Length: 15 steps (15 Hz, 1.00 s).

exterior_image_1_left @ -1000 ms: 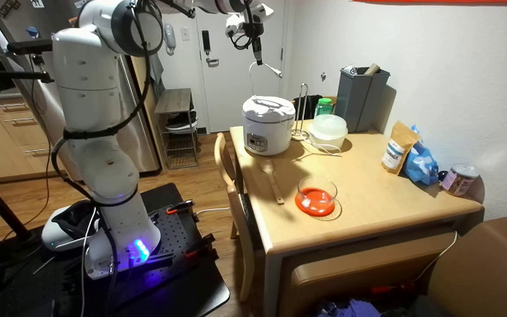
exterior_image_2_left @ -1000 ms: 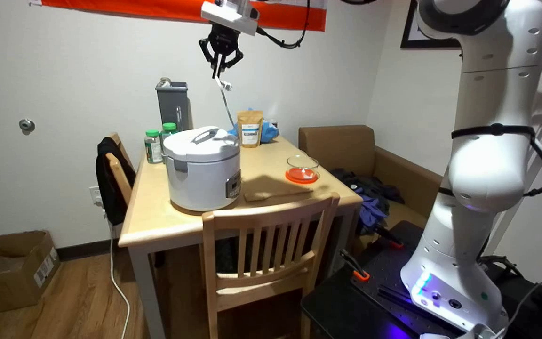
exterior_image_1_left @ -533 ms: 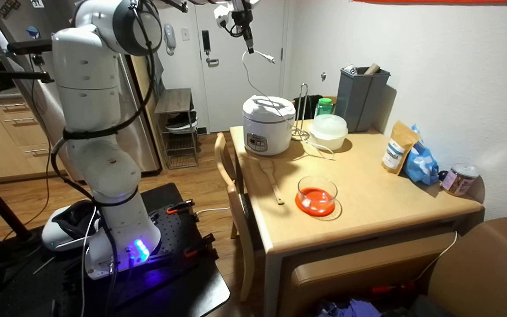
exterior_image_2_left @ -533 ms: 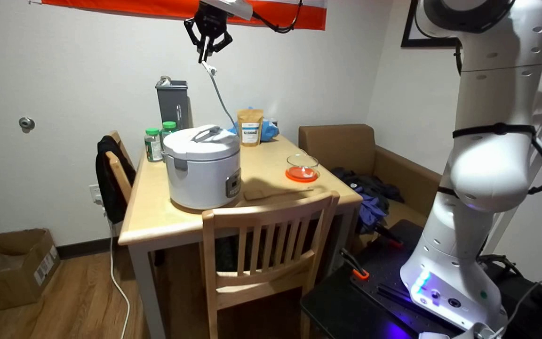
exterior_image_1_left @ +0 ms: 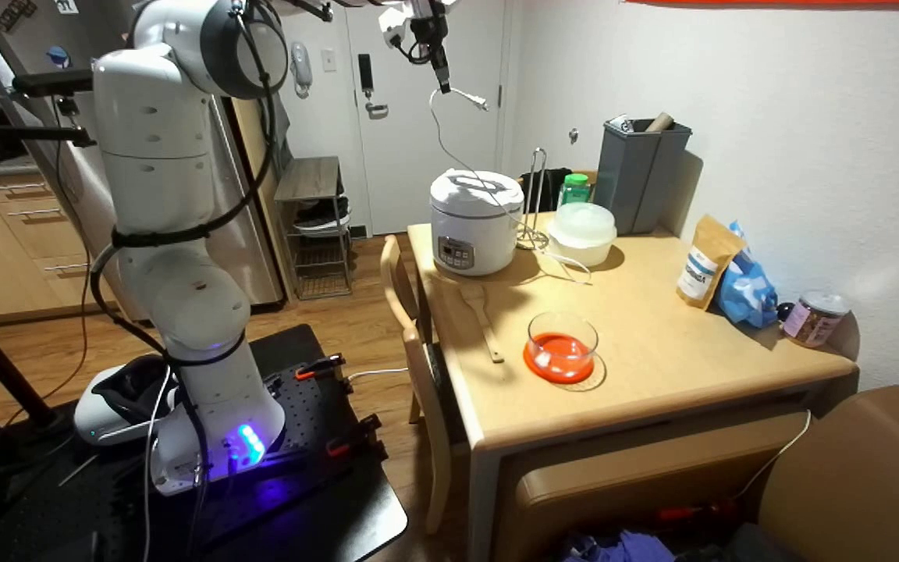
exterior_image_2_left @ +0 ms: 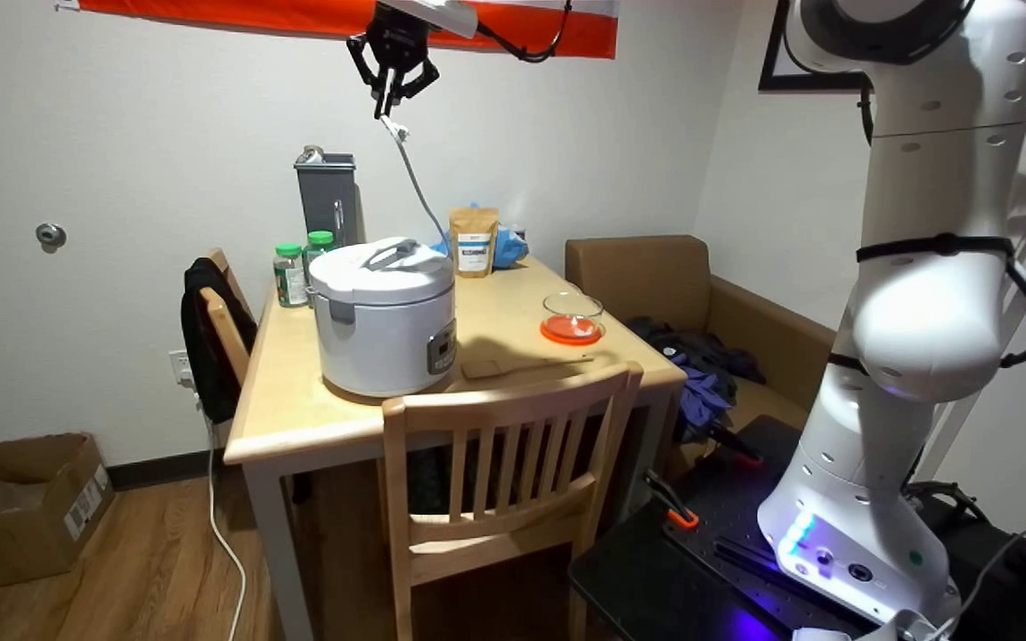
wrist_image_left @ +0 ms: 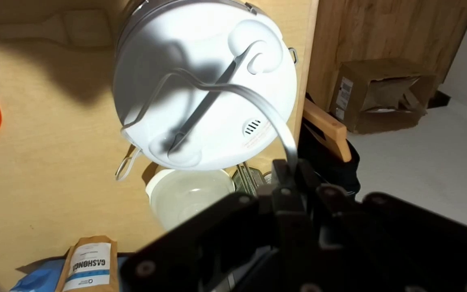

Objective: Put the cable for the cooker on the cooker

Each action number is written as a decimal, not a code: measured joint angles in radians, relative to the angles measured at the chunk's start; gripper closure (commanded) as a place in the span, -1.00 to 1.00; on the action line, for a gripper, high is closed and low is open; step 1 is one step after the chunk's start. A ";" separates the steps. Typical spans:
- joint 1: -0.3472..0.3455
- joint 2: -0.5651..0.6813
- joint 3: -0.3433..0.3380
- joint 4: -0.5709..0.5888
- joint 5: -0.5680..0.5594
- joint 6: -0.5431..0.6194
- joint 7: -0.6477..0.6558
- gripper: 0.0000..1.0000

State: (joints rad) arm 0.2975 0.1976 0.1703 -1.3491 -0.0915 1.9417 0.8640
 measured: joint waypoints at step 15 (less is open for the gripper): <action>0.245 -0.027 0.170 0.145 -0.268 -0.372 -0.017 0.96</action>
State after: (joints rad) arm 0.5429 0.1709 0.3405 -1.2046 -0.3596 1.5701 0.8473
